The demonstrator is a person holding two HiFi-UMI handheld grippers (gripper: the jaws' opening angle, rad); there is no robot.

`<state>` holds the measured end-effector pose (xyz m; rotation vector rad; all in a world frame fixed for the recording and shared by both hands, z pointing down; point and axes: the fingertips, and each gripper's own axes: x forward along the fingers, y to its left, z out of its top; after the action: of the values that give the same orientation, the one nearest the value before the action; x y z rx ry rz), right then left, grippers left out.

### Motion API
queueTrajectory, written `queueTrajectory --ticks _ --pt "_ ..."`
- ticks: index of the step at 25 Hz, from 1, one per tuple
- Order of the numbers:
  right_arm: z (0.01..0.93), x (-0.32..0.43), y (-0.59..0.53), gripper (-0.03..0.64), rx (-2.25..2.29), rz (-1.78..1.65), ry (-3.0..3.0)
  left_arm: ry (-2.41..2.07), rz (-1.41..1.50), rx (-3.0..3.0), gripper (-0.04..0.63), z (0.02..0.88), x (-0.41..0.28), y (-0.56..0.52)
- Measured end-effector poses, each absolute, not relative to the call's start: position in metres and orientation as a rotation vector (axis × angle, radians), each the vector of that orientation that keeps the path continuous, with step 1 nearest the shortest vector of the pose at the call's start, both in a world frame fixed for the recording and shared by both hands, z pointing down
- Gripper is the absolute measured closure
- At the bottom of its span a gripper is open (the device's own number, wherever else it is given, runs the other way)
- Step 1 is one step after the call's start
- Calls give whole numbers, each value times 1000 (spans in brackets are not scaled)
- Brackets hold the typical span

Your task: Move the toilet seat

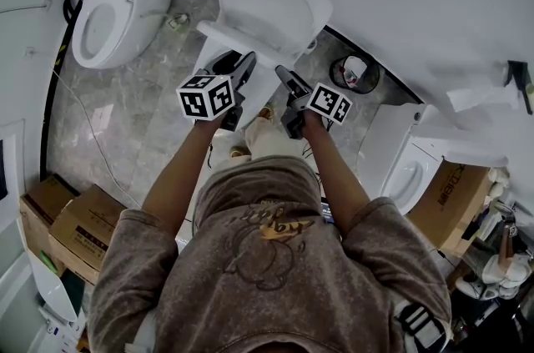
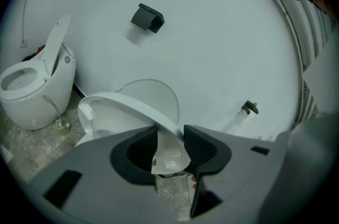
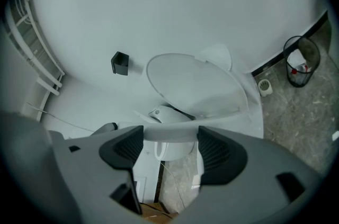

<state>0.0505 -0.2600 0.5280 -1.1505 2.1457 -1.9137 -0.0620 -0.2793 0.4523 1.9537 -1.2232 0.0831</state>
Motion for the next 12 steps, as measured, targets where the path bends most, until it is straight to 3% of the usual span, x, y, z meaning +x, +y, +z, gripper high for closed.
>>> queueTrajectory --ticks 12 --pt "523 71 -306 316 -1163 -1917 2099 -1220 48 1949 428 445 -41 -339"
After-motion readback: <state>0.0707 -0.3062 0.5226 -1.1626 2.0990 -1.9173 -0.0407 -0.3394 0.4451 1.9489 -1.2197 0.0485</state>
